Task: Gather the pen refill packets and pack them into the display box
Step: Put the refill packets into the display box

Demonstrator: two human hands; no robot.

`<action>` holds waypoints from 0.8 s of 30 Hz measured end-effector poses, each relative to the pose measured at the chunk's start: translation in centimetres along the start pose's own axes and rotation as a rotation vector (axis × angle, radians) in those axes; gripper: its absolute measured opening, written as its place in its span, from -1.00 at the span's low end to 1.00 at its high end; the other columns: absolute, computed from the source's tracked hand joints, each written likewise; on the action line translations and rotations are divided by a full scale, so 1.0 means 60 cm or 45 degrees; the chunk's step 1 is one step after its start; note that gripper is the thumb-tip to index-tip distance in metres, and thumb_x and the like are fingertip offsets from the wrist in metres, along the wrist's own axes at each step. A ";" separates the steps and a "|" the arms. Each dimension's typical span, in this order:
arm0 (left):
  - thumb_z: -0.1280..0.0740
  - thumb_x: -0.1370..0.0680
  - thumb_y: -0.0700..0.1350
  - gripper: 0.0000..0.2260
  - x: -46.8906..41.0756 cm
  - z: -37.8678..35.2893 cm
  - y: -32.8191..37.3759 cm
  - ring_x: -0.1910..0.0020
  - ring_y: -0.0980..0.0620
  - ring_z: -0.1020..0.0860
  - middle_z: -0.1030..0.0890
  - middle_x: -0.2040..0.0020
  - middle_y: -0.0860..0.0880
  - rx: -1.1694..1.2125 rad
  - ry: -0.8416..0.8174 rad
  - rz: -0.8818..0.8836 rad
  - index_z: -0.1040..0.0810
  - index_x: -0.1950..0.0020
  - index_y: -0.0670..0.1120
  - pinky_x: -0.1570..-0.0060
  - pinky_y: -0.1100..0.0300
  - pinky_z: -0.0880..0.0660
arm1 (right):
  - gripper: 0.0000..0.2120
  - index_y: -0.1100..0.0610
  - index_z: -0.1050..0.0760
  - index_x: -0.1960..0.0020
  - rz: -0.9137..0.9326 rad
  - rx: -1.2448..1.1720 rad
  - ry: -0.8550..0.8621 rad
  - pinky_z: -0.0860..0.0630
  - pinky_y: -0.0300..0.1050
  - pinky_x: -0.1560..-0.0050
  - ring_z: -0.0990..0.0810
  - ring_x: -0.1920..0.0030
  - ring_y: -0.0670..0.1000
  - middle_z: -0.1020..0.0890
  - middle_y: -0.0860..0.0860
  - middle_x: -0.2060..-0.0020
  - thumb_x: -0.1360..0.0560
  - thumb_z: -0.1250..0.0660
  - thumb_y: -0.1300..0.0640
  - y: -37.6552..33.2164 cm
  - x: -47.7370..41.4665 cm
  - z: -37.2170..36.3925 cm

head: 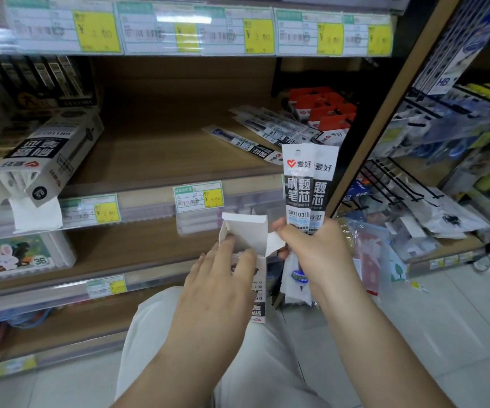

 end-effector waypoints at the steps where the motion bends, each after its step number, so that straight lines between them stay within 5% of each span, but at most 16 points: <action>1: -0.59 -0.17 -0.13 -0.48 -0.002 -0.001 0.001 -0.02 -0.11 -0.58 -0.55 -0.16 -0.13 -0.002 -0.004 0.003 -0.45 -0.05 -0.03 0.04 0.01 -0.56 | -0.82 0.11 -0.56 0.27 0.018 -0.020 0.001 -0.48 -0.21 0.42 -0.48 0.52 -0.10 -0.60 -0.08 0.45 -0.42 -0.32 0.35 -0.003 0.001 -0.001; 7: -0.60 -0.16 -0.07 -0.45 -0.005 -0.007 0.003 -0.03 -0.11 -0.59 -0.56 -0.16 -0.17 -0.041 -0.049 0.006 -0.42 -0.04 -0.01 0.09 0.10 -0.57 | -0.78 0.17 -0.46 0.27 0.213 -0.685 0.116 -0.42 -0.31 0.47 -0.47 0.51 -0.13 -0.53 -0.06 0.52 -0.47 -0.24 0.42 -0.083 0.033 0.038; 12: -0.63 -0.05 -0.05 -0.45 -0.005 -0.005 0.017 0.03 -0.16 -0.63 -0.62 -0.02 -0.20 -0.059 -0.006 -0.072 -0.48 0.06 -0.05 0.16 0.09 -0.58 | -0.93 0.16 -0.48 0.22 0.307 -0.995 -0.219 -0.49 -0.25 0.40 -0.52 0.46 -0.11 -0.54 -0.04 0.48 -0.44 -0.29 0.21 -0.144 0.062 0.008; 15: -0.63 0.00 0.03 -0.48 -0.005 0.008 0.030 0.26 -0.07 -0.58 -0.57 0.30 -0.05 -0.106 0.089 -0.124 -0.61 0.11 -0.03 0.31 0.16 -0.52 | -0.89 0.12 -0.54 0.27 0.269 -0.955 -0.340 -0.53 -0.21 0.34 -0.57 0.41 -0.07 -0.59 0.00 0.44 -0.43 -0.30 0.19 -0.134 0.050 -0.033; 24: -0.56 -0.19 -0.02 -0.48 -0.001 0.005 0.024 -0.08 -0.16 -0.58 -0.55 -0.13 -0.12 -0.033 0.023 -0.079 -0.41 -0.05 0.02 0.05 0.00 -0.56 | -0.83 0.08 -0.55 0.24 0.481 -0.489 -0.236 -0.57 -0.18 0.24 -0.64 0.32 -0.03 -0.64 0.00 0.39 -0.47 -0.33 0.30 -0.111 0.008 -0.032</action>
Point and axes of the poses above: each hand's wrist, its own x-axis away from the middle knuckle, its own z-axis out of the back of the hand, y = z × x, the point moved 7 cm from there along -x, towards the middle knuckle
